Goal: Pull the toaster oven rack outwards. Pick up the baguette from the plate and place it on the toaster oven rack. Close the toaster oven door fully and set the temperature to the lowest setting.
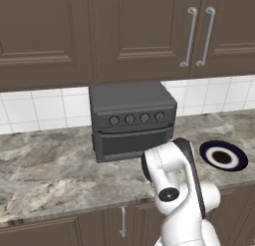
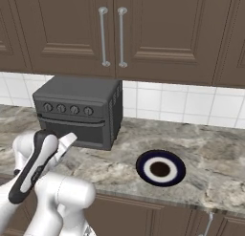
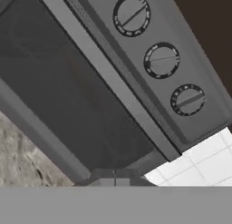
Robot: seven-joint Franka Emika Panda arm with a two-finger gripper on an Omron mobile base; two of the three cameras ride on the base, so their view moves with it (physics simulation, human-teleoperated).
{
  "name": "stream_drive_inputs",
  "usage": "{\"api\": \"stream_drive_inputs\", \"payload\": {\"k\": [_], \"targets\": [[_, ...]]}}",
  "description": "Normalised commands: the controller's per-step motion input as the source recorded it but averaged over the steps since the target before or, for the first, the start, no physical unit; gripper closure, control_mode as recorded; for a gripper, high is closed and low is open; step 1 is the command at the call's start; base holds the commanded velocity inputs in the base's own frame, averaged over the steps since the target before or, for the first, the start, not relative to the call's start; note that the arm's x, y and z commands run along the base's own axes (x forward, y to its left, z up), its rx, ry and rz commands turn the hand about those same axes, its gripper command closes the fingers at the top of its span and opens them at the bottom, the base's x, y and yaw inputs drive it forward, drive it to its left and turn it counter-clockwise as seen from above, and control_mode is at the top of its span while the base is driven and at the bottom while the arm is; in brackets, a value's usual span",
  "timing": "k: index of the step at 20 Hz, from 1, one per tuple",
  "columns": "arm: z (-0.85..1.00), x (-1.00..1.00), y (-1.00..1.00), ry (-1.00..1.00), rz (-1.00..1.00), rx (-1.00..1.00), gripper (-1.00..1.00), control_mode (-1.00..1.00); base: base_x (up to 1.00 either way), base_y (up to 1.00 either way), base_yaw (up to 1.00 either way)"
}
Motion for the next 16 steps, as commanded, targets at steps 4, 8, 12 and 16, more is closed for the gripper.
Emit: {"api": "stream_drive_inputs", "payload": {"k": [4,8,12,16], "targets": [[1.00,0.00,-0.64,0.01,0.16,0.18,1.00,-1.00,0.00,0.00,0.00],[1.00,-0.02,-0.28,0.00,0.18,0.01,1.00,-1.00,0.00,0.00,0.00],[0.96,0.00,-0.68,0.00,0.11,0.00,1.00,-1.00,0.00,0.00,0.00],[0.54,0.02,-0.69,0.03,0.06,-0.01,1.00,-1.00,0.00,0.00,0.00]]}}
